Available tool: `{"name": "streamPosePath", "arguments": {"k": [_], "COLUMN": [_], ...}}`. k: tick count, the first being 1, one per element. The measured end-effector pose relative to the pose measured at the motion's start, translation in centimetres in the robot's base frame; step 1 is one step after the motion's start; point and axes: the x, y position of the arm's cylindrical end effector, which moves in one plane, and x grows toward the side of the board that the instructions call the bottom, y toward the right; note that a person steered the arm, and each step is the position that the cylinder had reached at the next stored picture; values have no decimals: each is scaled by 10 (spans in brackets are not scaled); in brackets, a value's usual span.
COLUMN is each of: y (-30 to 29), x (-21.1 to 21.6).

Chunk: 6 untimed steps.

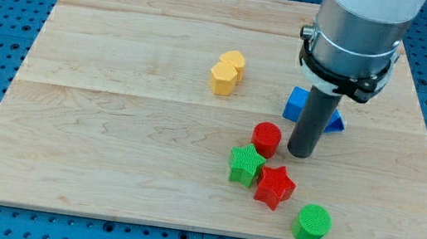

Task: Adjust the green circle vertically towards the green star

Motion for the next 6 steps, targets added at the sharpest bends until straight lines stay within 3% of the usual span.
{"name": "streamPosePath", "arguments": {"k": [1,2,3,5,6], "y": [76,133,123,13,8], "x": [7,82,115,111,104]}}
